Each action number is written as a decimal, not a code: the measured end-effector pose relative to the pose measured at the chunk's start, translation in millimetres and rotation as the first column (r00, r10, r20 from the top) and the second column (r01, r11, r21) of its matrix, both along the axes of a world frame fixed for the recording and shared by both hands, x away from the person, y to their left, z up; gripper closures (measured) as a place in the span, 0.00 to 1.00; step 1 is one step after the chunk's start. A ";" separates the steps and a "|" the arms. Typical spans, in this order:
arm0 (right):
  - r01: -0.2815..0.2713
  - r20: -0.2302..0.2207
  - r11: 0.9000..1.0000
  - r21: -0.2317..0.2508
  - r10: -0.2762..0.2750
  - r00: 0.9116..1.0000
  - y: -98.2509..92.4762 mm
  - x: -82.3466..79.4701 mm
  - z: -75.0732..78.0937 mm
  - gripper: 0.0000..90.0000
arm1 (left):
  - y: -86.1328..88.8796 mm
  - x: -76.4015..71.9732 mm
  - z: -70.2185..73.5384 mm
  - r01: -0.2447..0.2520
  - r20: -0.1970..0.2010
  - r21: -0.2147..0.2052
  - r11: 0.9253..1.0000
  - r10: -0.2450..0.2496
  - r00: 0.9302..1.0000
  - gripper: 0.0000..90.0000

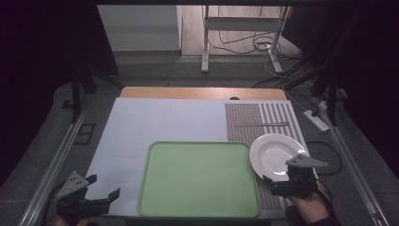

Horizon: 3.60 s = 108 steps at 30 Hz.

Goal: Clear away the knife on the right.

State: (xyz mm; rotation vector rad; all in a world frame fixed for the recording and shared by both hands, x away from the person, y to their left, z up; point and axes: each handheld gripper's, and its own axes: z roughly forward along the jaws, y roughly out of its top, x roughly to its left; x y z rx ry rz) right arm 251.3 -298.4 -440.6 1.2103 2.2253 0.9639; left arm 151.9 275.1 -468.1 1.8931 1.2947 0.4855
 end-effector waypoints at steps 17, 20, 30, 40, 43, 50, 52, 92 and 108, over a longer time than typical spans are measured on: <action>-0.005 0.005 0.998 0.056 0.005 1.000 -0.2 14.3 0.1 0.01 | -0.1 -0.1 -0.2 -0.002 -0.001 0.002 1.000 0.002 1.000 0.05; 0.003 0.003 0.999 0.049 -0.003 1.000 -0.9 17.5 -0.8 0.01 | 0.2 -0.2 -0.1 -0.002 -0.002 0.000 1.000 0.002 1.000 0.05; -0.011 -0.013 1.000 0.007 0.011 1.000 0.9 34.2 -5.7 0.01 | -0.3 -0.5 -0.1 -0.004 -0.002 0.003 1.000 0.004 1.000 0.05; -0.011 -0.039 1.000 -0.004 0.011 0.999 6.4 47.2 -7.8 0.01 | -0.4 -0.3 -0.1 -0.005 -0.003 0.003 1.000 0.005 1.000 0.05; -0.006 -0.051 1.000 -0.019 0.005 0.999 8.6 53.8 -10.8 0.01 | -0.2 -0.3 -0.1 -0.004 -0.004 0.002 1.000 0.004 1.000 0.05; 0.006 -0.073 0.999 -0.034 -0.009 0.997 12.9 64.8 -13.1 0.01 | -0.1 -0.2 -0.1 -0.004 -0.004 0.001 1.000 0.004 1.000 0.05; 0.019 -0.075 0.999 -0.042 -0.022 0.997 14.4 71.4 -14.1 0.01 | 0.0 -0.2 -0.1 -0.004 -0.004 0.001 1.000 0.004 1.000 0.05; 0.140 -0.078 0.985 -0.101 -0.148 0.986 5.9 166.2 -25.6 0.00 | 0.3 0.2 -0.3 -0.004 -0.005 0.000 1.000 0.004 1.000 0.05; 0.216 -0.088 0.969 -0.119 -0.227 0.970 -7.9 206.4 -32.2 0.00 | 0.6 0.3 -0.4 -0.004 -0.006 -0.004 1.000 0.004 1.000 0.05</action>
